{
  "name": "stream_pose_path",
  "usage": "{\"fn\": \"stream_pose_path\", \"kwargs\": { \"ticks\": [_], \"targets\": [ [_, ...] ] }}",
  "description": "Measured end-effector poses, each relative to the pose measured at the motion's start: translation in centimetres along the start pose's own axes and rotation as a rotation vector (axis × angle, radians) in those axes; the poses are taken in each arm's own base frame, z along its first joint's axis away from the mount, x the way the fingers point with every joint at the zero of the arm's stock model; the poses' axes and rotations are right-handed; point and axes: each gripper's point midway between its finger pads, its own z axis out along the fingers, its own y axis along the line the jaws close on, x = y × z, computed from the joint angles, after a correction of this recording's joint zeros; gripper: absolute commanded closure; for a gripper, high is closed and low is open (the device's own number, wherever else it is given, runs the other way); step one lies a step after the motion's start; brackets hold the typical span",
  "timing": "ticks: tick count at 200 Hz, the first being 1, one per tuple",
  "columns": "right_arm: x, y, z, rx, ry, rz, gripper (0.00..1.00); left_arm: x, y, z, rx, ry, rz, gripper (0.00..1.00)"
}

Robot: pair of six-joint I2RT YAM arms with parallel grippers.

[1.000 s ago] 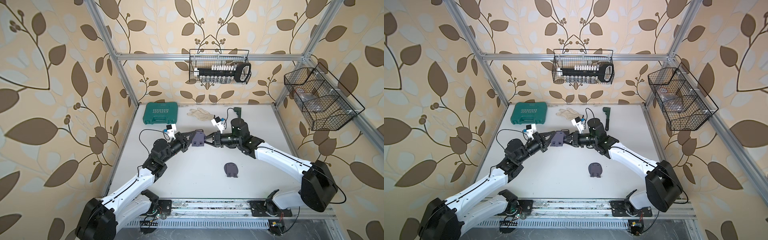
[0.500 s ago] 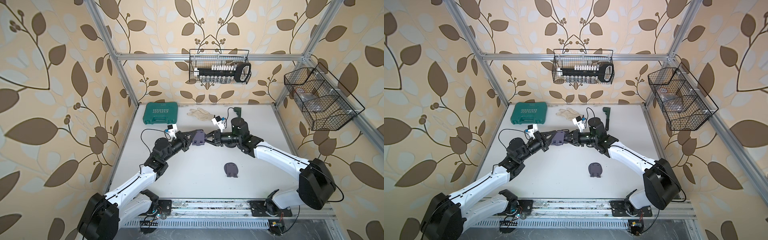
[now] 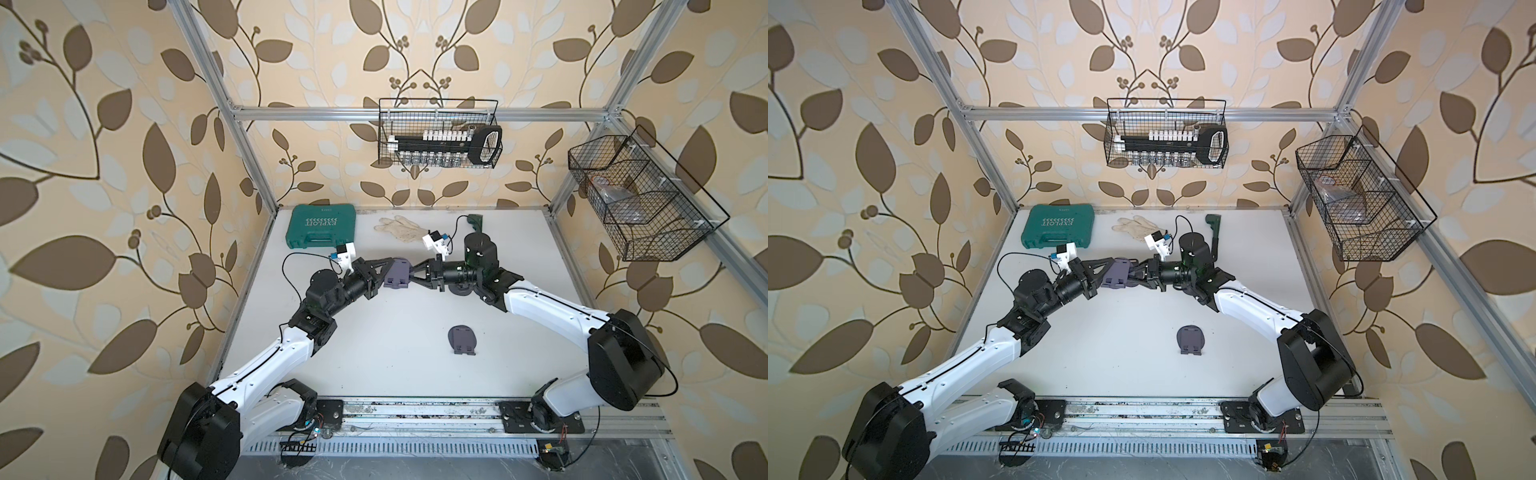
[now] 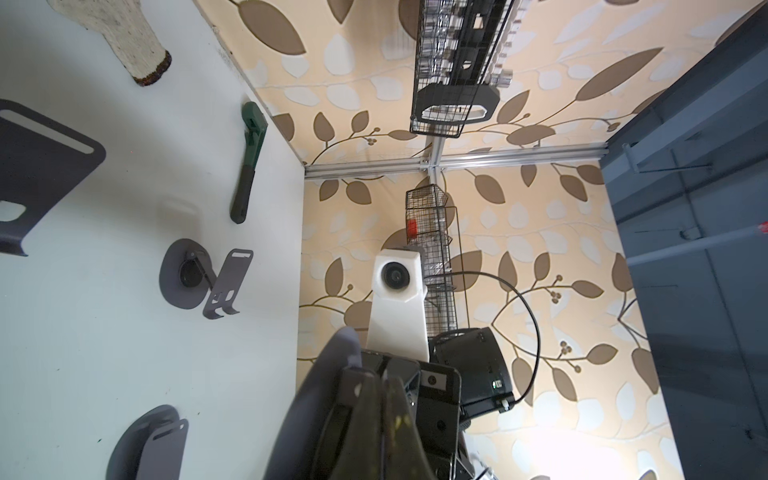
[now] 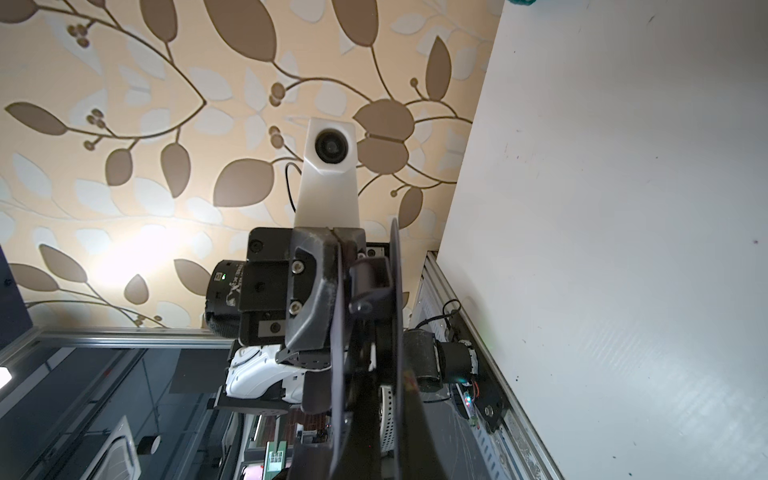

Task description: Open the phone stand

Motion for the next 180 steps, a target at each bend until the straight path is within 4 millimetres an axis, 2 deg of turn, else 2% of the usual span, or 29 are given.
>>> {"fn": "stream_pose_path", "kwargs": {
  "ticks": [80,98,128,180],
  "targets": [
    [2.1,-1.3,-0.1,-0.053,0.094,0.009,1.00,1.6,-1.2,1.0,-0.006,0.130,0.122,1.00],
    [2.9,-2.6,0.2,-0.047,0.116,0.037,1.00,2.0,-1.9,1.5,0.033,0.161,0.139,1.00],
    [3.3,-4.0,0.7,-0.063,0.128,0.076,1.00,2.2,-1.7,2.2,0.053,0.185,0.147,1.00],
    [3.2,-3.5,0.6,-0.116,0.108,0.087,1.00,2.1,-3.0,2.3,0.115,0.174,0.212,1.00]
  ]
}}
